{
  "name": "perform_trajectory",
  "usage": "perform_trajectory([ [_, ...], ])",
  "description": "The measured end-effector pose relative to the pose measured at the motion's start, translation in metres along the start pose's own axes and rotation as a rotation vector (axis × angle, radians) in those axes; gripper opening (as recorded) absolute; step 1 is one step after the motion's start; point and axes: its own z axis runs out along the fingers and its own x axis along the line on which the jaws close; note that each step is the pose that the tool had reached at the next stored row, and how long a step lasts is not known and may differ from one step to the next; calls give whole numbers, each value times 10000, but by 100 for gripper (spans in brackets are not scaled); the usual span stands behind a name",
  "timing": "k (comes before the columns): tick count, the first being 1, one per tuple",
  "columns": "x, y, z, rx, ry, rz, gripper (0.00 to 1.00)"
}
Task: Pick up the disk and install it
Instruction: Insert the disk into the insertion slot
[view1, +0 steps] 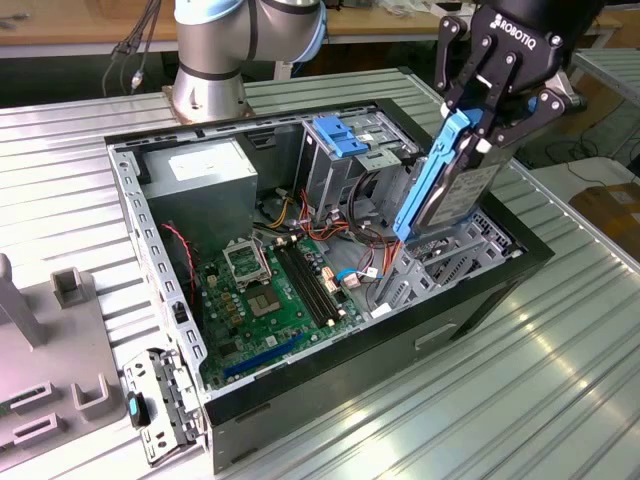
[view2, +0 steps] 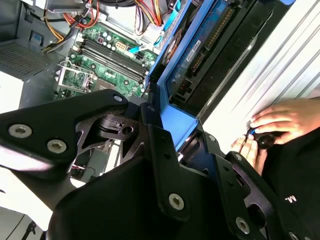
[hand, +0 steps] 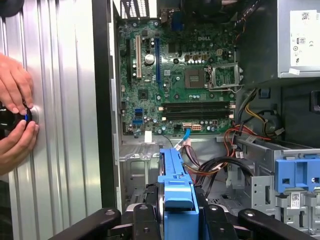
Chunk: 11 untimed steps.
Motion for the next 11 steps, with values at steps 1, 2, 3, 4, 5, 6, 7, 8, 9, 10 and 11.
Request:
perform_trajectory([
  [1,5,-16,3,-5,7,15,37],
  [2,5,-16,3,-5,8,16,37],
  [3,5,-16,3,-6,9,18,37],
  [4,5,-23,3,-6,9,33,37],
  [5,5,-31,3,-6,9,33,37],
  [6,5,-31,3,-6,9,33,37],
  [7,5,-31,3,-6,10,33,37],
  [8,5,-31,3,-6,9,32,37],
  [9,5,-31,3,-6,9,33,37],
  [10,5,-31,3,-6,10,32,37],
  [11,5,-31,3,-6,9,33,37],
])
